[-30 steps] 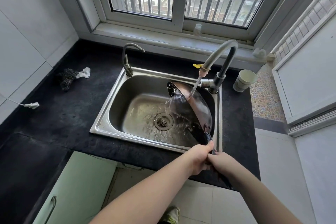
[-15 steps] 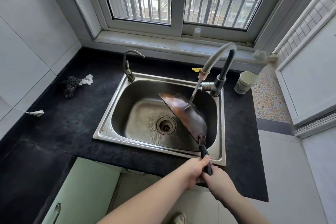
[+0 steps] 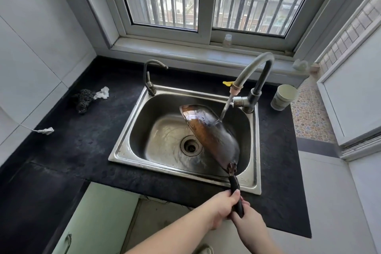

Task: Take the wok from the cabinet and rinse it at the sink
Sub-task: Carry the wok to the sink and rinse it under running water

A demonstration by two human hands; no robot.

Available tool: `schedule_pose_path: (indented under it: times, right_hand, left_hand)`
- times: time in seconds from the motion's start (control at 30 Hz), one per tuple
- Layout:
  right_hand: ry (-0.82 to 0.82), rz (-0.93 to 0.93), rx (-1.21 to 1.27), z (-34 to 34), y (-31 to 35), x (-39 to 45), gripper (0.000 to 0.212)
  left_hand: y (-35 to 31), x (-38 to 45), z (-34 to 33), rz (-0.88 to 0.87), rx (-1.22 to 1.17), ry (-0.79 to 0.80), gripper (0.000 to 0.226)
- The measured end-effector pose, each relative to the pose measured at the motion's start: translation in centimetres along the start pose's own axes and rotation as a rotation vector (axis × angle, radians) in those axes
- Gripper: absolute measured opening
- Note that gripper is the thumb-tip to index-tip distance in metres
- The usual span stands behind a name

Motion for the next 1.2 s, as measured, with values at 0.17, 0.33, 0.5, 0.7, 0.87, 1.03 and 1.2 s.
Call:
schedule_pose_path:
  times: [0.17, 0.33, 0.5, 0.7, 0.87, 1.03, 1.2]
  right_hand:
    - [-0.033, -0.022, 0.061, -0.3, -0.9, 0.5, 0.040]
    - [-0.068, -0.044, 0.067, -0.2, -2.0, 0.8, 0.042]
    - [-0.051, -0.005, 0.057, -0.1, -2.2, 1.2, 0.041]
    - [-0.033, 0.027, 0.048, -0.2, -2.5, 1.5, 0.037]
    - [-0.013, 0.054, 0.068, 0.3, -2.0, 1.6, 0.040]
    - [-0.014, 0.061, 0.073, 0.2, -2.0, 1.5, 0.042]
    - [-0.016, 0.067, 0.066, 0.2, -2.1, 1.0, 0.031]
  left_hand:
    - [0.1, 0.1, -0.3, -0.001, 0.039, 0.001, 0.023]
    - [0.1, 0.3, -0.9, -0.034, 0.067, 0.006, 0.021]
    - [-0.1, 0.2, -1.2, -0.028, 0.084, 0.001, 0.022]
    - [-0.4, 0.2, -1.3, -0.043, 0.111, -0.027, 0.023]
    - [-0.8, 0.3, -1.4, -0.076, 0.136, -0.042, 0.022]
    - [-0.9, -0.1, -1.7, -0.082, 0.137, -0.047, 0.018]
    - [-0.8, -0.7, -1.8, -0.082, 0.149, -0.028, 0.018]
Point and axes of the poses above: each hand's wrist, its own x-axis towards the middle knuckle, its own z-axis out of the back of the hand, y = z × x, the point moved 6 cm from there along x, towards the middle knuckle, and after that the axes turned 13 degrees about -x, right-handed, at the moved point
